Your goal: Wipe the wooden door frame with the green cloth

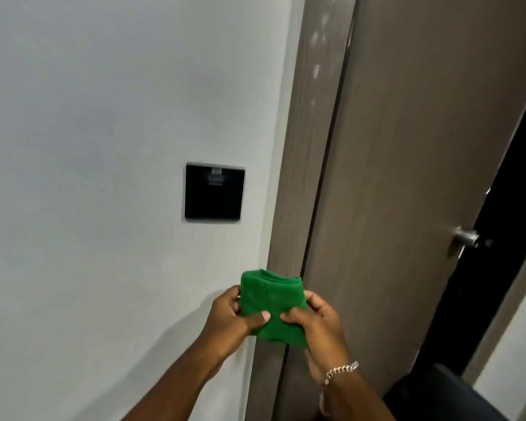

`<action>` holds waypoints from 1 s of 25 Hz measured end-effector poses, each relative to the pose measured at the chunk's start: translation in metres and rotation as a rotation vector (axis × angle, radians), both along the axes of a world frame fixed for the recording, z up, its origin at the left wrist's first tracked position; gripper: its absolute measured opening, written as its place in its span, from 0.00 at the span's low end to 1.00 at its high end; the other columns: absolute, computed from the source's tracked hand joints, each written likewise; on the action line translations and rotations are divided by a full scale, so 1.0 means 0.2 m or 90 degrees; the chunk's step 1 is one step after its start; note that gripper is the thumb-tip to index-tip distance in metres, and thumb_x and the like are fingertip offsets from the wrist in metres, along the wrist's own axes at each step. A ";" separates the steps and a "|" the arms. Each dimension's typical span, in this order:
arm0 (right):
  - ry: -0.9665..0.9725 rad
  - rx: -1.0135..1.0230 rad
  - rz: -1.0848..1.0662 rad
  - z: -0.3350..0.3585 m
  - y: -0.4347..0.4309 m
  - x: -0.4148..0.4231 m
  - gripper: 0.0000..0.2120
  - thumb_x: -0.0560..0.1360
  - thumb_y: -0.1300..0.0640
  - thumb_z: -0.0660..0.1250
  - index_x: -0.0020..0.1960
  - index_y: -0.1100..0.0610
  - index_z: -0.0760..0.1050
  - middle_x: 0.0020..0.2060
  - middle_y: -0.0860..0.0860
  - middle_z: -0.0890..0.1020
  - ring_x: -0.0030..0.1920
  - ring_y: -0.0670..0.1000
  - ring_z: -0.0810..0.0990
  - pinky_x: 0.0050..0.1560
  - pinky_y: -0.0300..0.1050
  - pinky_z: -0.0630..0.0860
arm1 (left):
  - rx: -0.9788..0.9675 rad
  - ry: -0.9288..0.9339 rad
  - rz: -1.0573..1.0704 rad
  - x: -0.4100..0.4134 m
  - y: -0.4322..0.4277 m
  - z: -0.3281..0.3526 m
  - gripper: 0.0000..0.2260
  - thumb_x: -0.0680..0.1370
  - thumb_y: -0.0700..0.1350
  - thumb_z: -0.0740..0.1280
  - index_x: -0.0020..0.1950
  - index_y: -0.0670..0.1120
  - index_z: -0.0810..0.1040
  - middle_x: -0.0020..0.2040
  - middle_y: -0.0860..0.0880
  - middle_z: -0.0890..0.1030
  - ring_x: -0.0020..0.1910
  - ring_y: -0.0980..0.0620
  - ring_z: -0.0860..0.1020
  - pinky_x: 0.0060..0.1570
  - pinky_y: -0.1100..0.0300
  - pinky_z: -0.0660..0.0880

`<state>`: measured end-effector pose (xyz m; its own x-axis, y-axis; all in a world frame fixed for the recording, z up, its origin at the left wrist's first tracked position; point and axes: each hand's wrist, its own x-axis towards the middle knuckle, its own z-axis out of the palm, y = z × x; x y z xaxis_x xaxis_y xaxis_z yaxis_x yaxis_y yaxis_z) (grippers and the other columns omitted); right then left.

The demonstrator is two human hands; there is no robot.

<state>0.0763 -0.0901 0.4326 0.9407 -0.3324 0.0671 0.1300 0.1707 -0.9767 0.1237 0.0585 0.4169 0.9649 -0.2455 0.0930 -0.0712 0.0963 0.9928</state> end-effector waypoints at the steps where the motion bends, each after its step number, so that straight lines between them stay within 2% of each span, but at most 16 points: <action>1: -0.045 -0.032 -0.017 0.19 -0.02 0.02 0.15 0.67 0.78 0.66 0.44 0.60 0.79 0.41 0.58 0.84 0.40 0.56 0.82 0.41 0.50 0.82 | 0.007 -0.066 0.017 0.03 -0.02 0.20 0.18 0.71 0.32 0.73 0.58 0.44 0.78 0.48 0.48 0.86 0.46 0.51 0.86 0.43 0.57 0.83; 3: -0.128 -0.073 -0.065 0.54 -0.05 0.07 0.15 0.69 0.77 0.67 0.46 0.58 0.78 0.42 0.57 0.84 0.40 0.53 0.83 0.35 0.42 0.83 | 0.018 -0.182 0.060 0.06 -0.07 0.59 0.18 0.71 0.33 0.72 0.58 0.46 0.76 0.49 0.48 0.85 0.46 0.53 0.85 0.45 0.57 0.83; 4: -0.174 -0.082 -0.089 0.69 -0.06 0.10 0.15 0.69 0.76 0.67 0.48 0.58 0.77 0.44 0.57 0.84 0.41 0.53 0.83 0.36 0.41 0.83 | 0.021 -0.234 0.080 0.08 -0.09 0.76 0.19 0.71 0.34 0.72 0.59 0.46 0.76 0.50 0.46 0.85 0.47 0.51 0.84 0.47 0.55 0.83; 5: -0.218 -0.098 -0.118 0.83 -0.07 0.13 0.16 0.69 0.75 0.68 0.51 0.58 0.76 0.46 0.58 0.84 0.43 0.54 0.83 0.39 0.44 0.84 | 0.030 -0.284 0.102 0.11 -0.12 0.91 0.19 0.71 0.35 0.72 0.60 0.46 0.76 0.50 0.46 0.85 0.47 0.51 0.84 0.48 0.55 0.82; 7: -0.287 -0.132 -0.182 1.03 -0.08 0.20 0.20 0.70 0.73 0.70 0.58 0.59 0.73 0.50 0.58 0.83 0.48 0.56 0.83 0.49 0.51 0.83 | 0.070 -0.385 0.159 0.16 -0.15 1.14 0.20 0.70 0.37 0.74 0.60 0.46 0.76 0.48 0.49 0.84 0.44 0.54 0.82 0.44 0.63 0.80; 9: -0.317 -0.180 -0.230 1.16 -0.08 0.28 0.21 0.71 0.70 0.70 0.62 0.58 0.71 0.52 0.56 0.82 0.52 0.56 0.83 0.53 0.51 0.81 | 0.128 -0.476 0.220 0.21 -0.19 1.31 0.19 0.69 0.39 0.74 0.60 0.46 0.78 0.48 0.50 0.82 0.44 0.55 0.81 0.44 0.67 0.78; 12: -0.287 -0.299 -0.342 1.21 -0.05 0.40 0.20 0.74 0.64 0.68 0.64 0.58 0.71 0.56 0.55 0.80 0.59 0.58 0.79 0.56 0.47 0.76 | 0.353 -0.632 0.313 0.28 -0.19 1.41 0.20 0.71 0.48 0.71 0.61 0.46 0.76 0.55 0.48 0.79 0.55 0.48 0.77 0.54 0.55 0.76; 14: -0.300 -0.392 -0.497 1.20 -0.02 0.44 0.26 0.71 0.62 0.69 0.68 0.58 0.69 0.62 0.56 0.76 0.64 0.58 0.74 0.62 0.53 0.73 | 0.513 -0.785 0.381 0.35 -0.13 1.44 0.24 0.71 0.58 0.67 0.63 0.46 0.75 0.61 0.46 0.77 0.61 0.45 0.75 0.61 0.53 0.73; 16: -0.425 -0.580 -0.638 1.21 0.00 0.48 0.25 0.69 0.64 0.68 0.66 0.59 0.72 0.63 0.57 0.76 0.64 0.59 0.74 0.62 0.57 0.74 | 0.605 -0.893 0.431 0.44 -0.04 1.50 0.32 0.74 0.62 0.57 0.71 0.44 0.71 0.73 0.42 0.71 0.74 0.40 0.67 0.74 0.47 0.63; 18: -0.547 -0.731 -0.650 1.18 0.03 0.54 0.21 0.70 0.65 0.61 0.62 0.61 0.77 0.62 0.59 0.80 0.64 0.61 0.78 0.62 0.59 0.76 | 0.681 -0.926 0.454 0.54 0.05 1.58 0.33 0.77 0.60 0.47 0.79 0.46 0.55 0.81 0.45 0.55 0.80 0.46 0.50 0.78 0.45 0.47; 19: -0.562 -0.761 -0.631 1.14 0.03 0.58 0.21 0.72 0.64 0.58 0.63 0.62 0.77 0.63 0.60 0.80 0.67 0.60 0.77 0.63 0.60 0.76 | 0.723 -0.944 0.475 0.60 0.08 1.61 0.32 0.78 0.59 0.45 0.80 0.47 0.50 0.82 0.46 0.49 0.80 0.48 0.44 0.78 0.46 0.43; 20: -0.555 -0.767 -0.601 1.10 0.04 0.62 0.23 0.74 0.61 0.56 0.67 0.62 0.74 0.67 0.59 0.77 0.71 0.58 0.72 0.68 0.59 0.72 | 0.753 -0.965 0.508 0.65 0.08 1.65 0.32 0.78 0.58 0.45 0.80 0.47 0.46 0.82 0.46 0.47 0.80 0.48 0.42 0.78 0.46 0.43; 22: -0.531 -0.766 -0.574 1.05 0.06 0.66 0.26 0.79 0.52 0.52 0.75 0.61 0.63 0.76 0.57 0.66 0.78 0.55 0.59 0.76 0.55 0.59 | 0.782 -0.973 0.565 0.71 0.05 1.72 0.34 0.78 0.59 0.46 0.80 0.44 0.44 0.82 0.44 0.45 0.80 0.46 0.42 0.78 0.44 0.44; 25: -0.462 -0.739 -0.600 1.09 0.12 0.73 0.32 0.81 0.42 0.46 0.78 0.60 0.53 0.79 0.56 0.55 0.80 0.54 0.50 0.78 0.52 0.48 | 0.712 -0.950 0.620 0.73 -0.02 1.82 0.36 0.77 0.60 0.45 0.79 0.40 0.42 0.81 0.41 0.42 0.80 0.45 0.41 0.78 0.43 0.44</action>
<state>0.2215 -0.0669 0.6498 0.1159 -0.1928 0.9744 0.2132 -0.9533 -0.2139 0.2696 0.0543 0.7803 0.1360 -0.3141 0.9396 -0.3256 -0.9099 -0.2570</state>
